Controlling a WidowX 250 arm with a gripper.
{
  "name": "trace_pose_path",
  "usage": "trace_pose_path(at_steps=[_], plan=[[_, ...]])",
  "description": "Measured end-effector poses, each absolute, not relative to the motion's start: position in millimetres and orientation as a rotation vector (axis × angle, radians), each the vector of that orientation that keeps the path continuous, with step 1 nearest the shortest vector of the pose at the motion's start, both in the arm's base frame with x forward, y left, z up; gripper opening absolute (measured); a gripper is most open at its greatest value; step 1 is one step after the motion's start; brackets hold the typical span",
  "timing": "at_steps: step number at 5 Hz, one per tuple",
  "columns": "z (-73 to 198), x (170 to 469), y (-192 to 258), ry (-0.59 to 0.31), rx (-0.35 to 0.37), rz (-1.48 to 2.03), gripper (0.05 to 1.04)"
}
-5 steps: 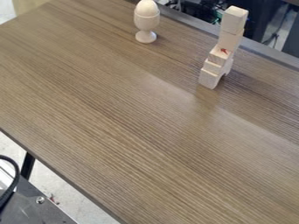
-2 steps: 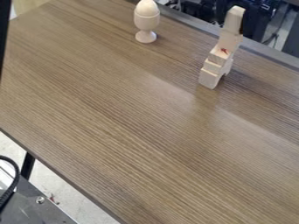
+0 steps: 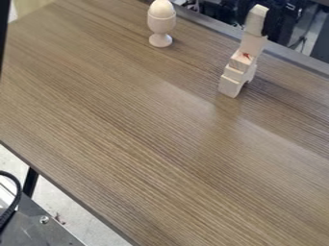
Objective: Move the cube on left of the table
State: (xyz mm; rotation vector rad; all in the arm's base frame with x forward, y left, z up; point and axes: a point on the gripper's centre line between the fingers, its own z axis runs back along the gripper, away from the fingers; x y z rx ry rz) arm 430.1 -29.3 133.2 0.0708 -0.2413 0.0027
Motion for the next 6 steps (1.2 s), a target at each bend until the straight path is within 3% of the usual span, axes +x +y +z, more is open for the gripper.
trace_pose_path(at_steps=[1, 5, 6], plan=[[161.2, 421.1, -23.3, -0.303, 0.086, 0.032, 0.564], [143.0, 335.7, 60.0, -0.221, 0.198, 0.234, 0.564], [132.2, 325.0, 92.1, -0.214, 0.183, 0.329, 0.564]])
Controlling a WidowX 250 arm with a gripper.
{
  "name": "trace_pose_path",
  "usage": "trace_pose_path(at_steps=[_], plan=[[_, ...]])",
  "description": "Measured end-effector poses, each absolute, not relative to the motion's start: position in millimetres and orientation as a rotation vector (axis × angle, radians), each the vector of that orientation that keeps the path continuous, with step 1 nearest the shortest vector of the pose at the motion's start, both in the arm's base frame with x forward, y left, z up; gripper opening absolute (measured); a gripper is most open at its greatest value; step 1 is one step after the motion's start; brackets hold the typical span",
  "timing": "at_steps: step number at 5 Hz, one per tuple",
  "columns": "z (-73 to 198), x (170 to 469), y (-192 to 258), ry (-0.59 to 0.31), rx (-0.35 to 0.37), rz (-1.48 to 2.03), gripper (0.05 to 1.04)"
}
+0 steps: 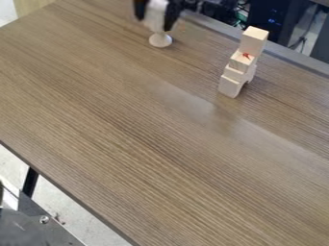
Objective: Move the cube on left of the table
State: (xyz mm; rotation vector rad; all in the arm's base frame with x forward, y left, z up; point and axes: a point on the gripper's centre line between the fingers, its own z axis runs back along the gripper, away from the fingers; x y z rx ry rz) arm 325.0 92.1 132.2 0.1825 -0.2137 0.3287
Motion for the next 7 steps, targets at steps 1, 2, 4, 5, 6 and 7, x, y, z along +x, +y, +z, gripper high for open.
trace_pose_path(at_steps=[1, 2, 4, 5, 6, 7], plan=[[118.3, 308.1, 125.0, -0.195, 0.188, 0.390, 0.564], [94.0, 297.8, 144.1, -0.167, 0.178, 0.381, 0.564], [38.1, 293.0, 160.9, -0.174, 0.133, 0.316, 0.564], [30.9, 294.1, 164.8, -0.183, 0.116, 0.304, 0.607], [24.6, 290.5, 164.0, -0.144, 0.103, 0.298, 0.932], [33.4, 297.6, 162.9, -0.146, 0.116, 0.274, 1.002]])
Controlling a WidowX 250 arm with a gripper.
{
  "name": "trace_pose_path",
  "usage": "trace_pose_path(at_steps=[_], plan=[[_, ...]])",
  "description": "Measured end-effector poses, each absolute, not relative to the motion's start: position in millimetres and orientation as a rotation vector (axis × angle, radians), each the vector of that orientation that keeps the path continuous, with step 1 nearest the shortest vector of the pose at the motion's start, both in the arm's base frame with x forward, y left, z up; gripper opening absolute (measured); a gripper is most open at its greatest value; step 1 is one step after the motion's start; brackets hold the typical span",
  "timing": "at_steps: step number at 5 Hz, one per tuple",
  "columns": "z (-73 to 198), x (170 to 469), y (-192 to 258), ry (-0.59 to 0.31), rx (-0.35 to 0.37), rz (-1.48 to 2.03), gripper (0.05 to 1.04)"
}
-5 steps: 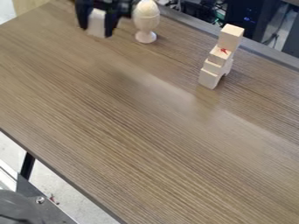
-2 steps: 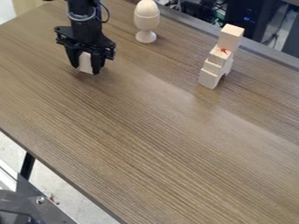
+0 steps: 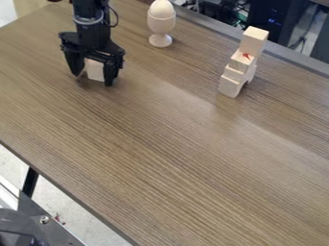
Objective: Move the cube on left of the table
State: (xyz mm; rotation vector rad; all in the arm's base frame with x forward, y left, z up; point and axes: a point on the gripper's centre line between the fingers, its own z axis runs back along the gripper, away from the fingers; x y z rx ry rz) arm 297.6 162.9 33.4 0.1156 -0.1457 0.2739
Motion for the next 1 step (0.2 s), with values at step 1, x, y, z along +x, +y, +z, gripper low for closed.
trace_pose_path(at_steps=[1], plan=[[75.4, 319.1, 163.2, -0.241, 0.157, 0.251, 0.998]])
